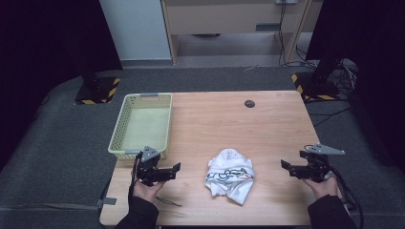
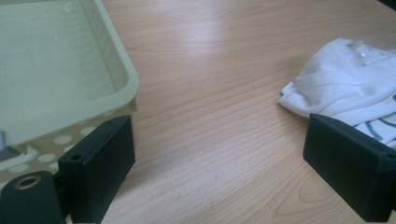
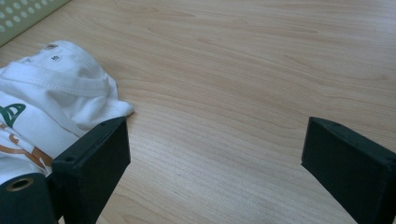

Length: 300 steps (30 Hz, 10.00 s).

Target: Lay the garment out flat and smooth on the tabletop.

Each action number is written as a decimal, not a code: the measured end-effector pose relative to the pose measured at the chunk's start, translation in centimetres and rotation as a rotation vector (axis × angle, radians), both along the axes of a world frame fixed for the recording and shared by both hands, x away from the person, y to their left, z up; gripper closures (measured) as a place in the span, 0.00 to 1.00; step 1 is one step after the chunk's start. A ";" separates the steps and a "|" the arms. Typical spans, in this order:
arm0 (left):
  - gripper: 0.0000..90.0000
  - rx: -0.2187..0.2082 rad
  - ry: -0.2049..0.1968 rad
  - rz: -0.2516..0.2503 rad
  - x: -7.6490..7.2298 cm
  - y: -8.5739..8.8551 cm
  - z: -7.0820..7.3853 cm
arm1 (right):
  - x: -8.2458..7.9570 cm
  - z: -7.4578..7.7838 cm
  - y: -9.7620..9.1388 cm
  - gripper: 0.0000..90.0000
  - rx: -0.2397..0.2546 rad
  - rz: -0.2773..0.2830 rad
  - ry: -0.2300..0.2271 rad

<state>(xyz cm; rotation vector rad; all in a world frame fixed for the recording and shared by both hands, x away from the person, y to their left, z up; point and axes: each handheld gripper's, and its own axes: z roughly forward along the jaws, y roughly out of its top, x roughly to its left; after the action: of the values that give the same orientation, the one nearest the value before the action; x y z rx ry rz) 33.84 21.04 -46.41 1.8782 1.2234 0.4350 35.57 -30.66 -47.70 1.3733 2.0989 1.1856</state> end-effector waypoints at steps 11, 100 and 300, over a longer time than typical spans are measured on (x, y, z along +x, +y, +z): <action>0.10 -0.006 -0.021 -0.028 1.0 -1.6 0.7 | 0.4 0.6 0.8 0.11 0.001 0.011 -0.020; 0.42 0.043 0.157 -0.236 6.3 -11.0 -3.8 | 4.4 -3.6 9.8 0.33 -0.041 0.192 0.148; 0.23 0.124 -0.334 0.009 11.4 -12.8 12.1 | 9.1 13.2 7.0 0.32 0.051 -0.124 -0.322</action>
<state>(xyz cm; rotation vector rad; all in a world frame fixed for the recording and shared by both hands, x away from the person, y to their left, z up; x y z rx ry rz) 45.20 8.28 -34.35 1.8124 0.9992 0.8103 44.68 -23.68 -34.48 1.2200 1.7479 1.3175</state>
